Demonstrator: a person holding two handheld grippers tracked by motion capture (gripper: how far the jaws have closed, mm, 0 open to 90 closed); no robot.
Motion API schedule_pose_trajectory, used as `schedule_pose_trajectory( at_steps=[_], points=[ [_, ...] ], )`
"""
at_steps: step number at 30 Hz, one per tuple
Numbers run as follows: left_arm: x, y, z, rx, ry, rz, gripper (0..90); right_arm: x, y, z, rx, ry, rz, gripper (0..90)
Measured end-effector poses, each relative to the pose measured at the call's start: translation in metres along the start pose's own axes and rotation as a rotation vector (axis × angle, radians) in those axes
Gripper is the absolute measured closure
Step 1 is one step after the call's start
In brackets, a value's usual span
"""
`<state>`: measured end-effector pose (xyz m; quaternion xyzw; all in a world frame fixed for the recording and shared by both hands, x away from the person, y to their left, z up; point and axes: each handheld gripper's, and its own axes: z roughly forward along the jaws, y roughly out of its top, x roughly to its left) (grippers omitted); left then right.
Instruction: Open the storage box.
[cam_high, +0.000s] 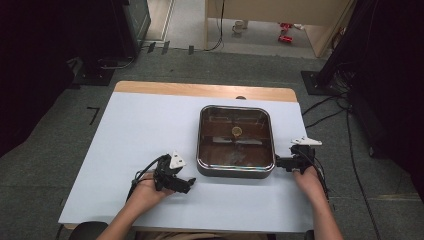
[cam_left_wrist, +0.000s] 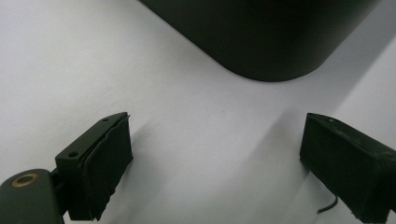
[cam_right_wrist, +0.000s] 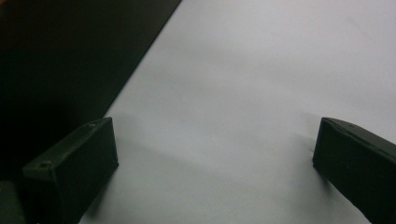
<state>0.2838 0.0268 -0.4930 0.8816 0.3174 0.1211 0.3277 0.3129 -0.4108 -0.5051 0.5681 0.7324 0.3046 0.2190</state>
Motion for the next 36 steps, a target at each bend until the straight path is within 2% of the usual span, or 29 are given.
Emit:
schedule_pose_trajectory(
  at_steps=[1,2,4,9,11,13,16,22,24,28,33,36],
  points=[
    [0.000,0.000,0.000,0.000,0.000,0.000,8.9,0.000,0.000,0.000,0.000,0.000,0.000,0.0],
    [0.001,0.003,0.000,0.026,-0.004,0.002,9.1,0.000,0.000,0.000,0.000,0.000,0.001,0.0],
    [0.001,0.006,0.000,0.047,-0.006,0.005,9.1,0.000,0.000,0.000,0.000,0.000,0.000,0.0],
    [0.004,0.007,-0.002,0.061,-0.022,0.017,9.5,0.000,0.000,0.000,0.000,0.000,0.000,0.0],
    [0.006,0.009,-0.004,0.068,-0.013,0.017,14.7,0.000,0.000,0.000,0.000,0.000,0.000,0.0],
    [0.010,0.010,-0.009,0.056,-0.019,0.016,16.0,0.000,0.000,0.000,0.000,0.000,0.000,0.0],
    [0.018,0.011,-0.017,0.034,-0.042,0.001,27.3,0.000,0.000,0.000,0.000,0.000,0.000,0.0],
    [0.029,0.013,-0.032,0.002,-0.051,-0.013,34.4,0.000,0.000,0.000,-0.001,0.000,-0.001,0.0],
    [0.031,0.016,-0.036,-0.013,-0.060,-0.022,35.5,0.000,0.000,0.000,-0.001,-0.001,0.000,0.0],
    [0.033,0.025,-0.043,-0.032,-0.090,-0.005,36.6,0.000,0.000,0.000,-0.001,-0.001,-0.001,0.0],
    [0.034,0.035,-0.048,-0.052,-0.097,0.001,36.6,0.000,0.000,0.000,-0.001,-0.001,-0.001,0.0],
    [0.033,0.048,-0.051,-0.049,-0.097,0.026,36.6,0.000,0.000,0.000,-0.001,-0.001,-0.002,0.0]
  ],
)
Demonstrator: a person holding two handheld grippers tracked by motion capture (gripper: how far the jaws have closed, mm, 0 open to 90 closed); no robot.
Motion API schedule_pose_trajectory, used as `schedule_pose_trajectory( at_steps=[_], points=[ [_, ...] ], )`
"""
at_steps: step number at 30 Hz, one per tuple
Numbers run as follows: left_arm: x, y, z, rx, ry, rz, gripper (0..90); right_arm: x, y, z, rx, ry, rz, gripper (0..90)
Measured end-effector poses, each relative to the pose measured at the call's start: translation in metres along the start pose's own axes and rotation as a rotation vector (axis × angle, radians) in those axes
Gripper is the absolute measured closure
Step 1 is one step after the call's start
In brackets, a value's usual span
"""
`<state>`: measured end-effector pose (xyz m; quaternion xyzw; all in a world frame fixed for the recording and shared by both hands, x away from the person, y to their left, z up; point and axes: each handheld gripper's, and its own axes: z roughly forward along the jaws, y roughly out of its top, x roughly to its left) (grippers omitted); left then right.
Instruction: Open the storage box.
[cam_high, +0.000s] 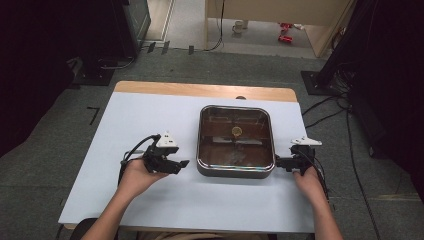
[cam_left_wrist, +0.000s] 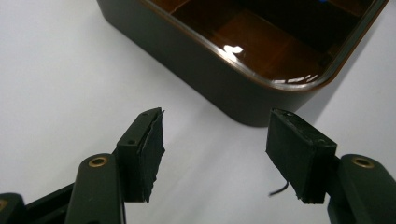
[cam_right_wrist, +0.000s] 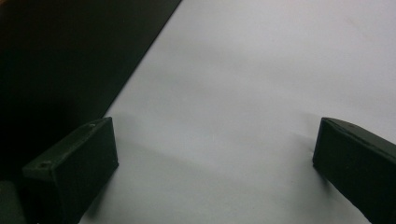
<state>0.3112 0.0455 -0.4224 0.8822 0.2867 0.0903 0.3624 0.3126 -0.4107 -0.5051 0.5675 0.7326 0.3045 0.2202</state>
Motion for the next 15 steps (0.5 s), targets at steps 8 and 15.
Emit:
schedule_pose_trajectory(
  at_steps=[8,15],
  points=[
    [0.001,0.028,-0.001,-0.022,-0.027,0.023,36.9,0.000,0.000,0.000,-0.002,-0.001,0.000,0.0],
    [0.002,0.051,0.006,-0.043,-0.050,0.042,39.4,0.000,0.000,0.000,-0.002,0.000,0.000,0.0]
  ],
)
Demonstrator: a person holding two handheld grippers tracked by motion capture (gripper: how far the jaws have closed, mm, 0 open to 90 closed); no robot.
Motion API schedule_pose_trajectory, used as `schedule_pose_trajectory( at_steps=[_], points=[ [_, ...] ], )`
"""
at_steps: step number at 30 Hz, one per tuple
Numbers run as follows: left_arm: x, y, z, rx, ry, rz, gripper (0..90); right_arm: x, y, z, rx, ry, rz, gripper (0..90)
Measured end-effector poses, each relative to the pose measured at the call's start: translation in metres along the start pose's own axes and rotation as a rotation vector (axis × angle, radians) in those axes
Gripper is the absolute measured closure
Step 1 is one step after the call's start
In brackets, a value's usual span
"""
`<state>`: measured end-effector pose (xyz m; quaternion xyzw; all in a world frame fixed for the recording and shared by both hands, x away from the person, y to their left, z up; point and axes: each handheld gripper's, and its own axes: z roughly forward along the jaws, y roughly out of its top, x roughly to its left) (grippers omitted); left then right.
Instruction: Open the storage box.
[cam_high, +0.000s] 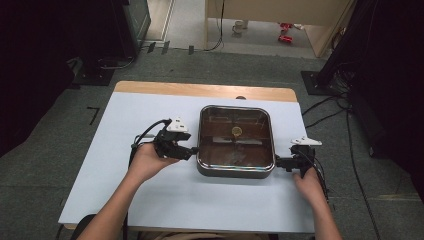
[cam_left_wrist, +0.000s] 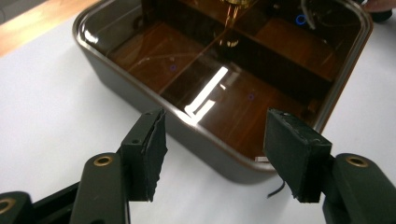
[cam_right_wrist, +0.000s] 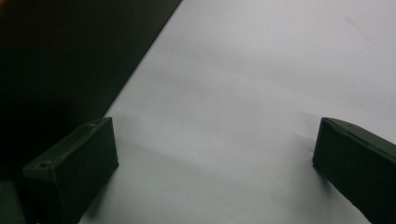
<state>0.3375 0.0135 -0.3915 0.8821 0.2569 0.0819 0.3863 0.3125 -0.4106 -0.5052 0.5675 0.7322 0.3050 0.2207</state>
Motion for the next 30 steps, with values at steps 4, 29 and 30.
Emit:
schedule_pose_trajectory(
  at_steps=[4,29,30],
  points=[
    [0.000,0.013,0.010,0.013,-0.023,0.016,39.3,0.000,0.000,0.000,0.000,0.000,0.000,0.0],
    [-0.001,0.066,0.080,-0.003,-0.097,0.043,42.8,0.000,0.000,0.000,-0.001,-0.001,0.001,0.0],
    [-0.001,0.067,0.084,-0.004,-0.097,0.042,43.0,0.000,0.000,0.000,-0.001,-0.001,0.001,0.0]
  ],
)
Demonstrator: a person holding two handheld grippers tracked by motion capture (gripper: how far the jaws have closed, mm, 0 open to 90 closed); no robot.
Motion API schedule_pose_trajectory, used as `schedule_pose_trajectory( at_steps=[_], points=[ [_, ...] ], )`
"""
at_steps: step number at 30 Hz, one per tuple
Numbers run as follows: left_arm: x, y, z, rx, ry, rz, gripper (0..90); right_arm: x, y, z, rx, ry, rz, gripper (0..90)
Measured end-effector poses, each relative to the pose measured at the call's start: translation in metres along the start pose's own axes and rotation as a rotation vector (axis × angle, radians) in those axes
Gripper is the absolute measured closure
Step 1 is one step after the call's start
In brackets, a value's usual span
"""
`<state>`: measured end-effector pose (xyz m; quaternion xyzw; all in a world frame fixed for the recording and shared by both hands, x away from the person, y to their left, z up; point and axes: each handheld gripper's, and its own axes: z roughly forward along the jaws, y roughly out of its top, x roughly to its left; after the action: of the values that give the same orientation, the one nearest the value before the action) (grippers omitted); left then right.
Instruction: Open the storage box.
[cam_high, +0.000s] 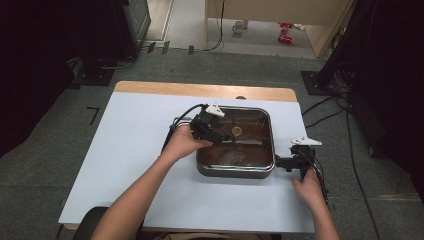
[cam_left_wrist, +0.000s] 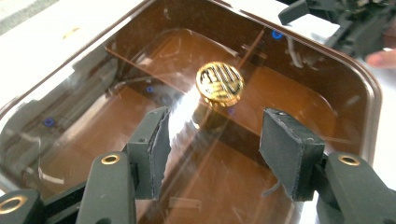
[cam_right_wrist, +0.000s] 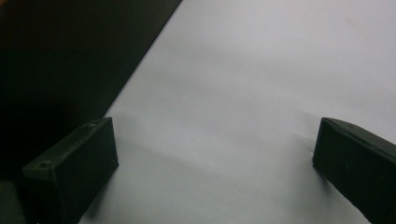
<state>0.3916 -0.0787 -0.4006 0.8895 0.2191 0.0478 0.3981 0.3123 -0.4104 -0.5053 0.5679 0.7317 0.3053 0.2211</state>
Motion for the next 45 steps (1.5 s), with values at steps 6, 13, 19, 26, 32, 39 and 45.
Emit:
schedule_pose_trajectory(
  at_steps=[6,13,19,26,32,39,45],
  points=[
    [-0.002,0.007,0.022,0.026,-0.012,0.026,43.3,0.002,0.000,-0.001,-0.008,-0.013,-0.013,0.0],
    [-0.005,0.009,0.038,0.029,-0.011,0.056,45.0,0.002,-0.001,-0.001,-0.008,-0.013,-0.014,0.0],
    [-0.009,0.007,0.045,0.026,0.014,0.100,52.5,0.002,0.000,-0.001,-0.007,-0.013,-0.013,0.0],
    [-0.008,0.006,0.045,0.004,0.010,0.093,58.6,0.000,0.000,0.000,0.000,-0.002,-0.002,0.0],
    [-0.009,0.008,0.042,0.012,0.008,0.088,58.8,0.000,0.000,0.000,0.000,-0.002,-0.002,0.0],
    [-0.012,0.015,0.027,-0.037,-0.003,0.088,58.9,0.000,0.000,0.000,-0.001,-0.002,-0.002,0.0],
    [-0.013,0.020,0.013,-0.065,0.001,0.092,58.9,0.000,0.000,0.000,-0.001,-0.003,-0.004,0.0]
  ],
)
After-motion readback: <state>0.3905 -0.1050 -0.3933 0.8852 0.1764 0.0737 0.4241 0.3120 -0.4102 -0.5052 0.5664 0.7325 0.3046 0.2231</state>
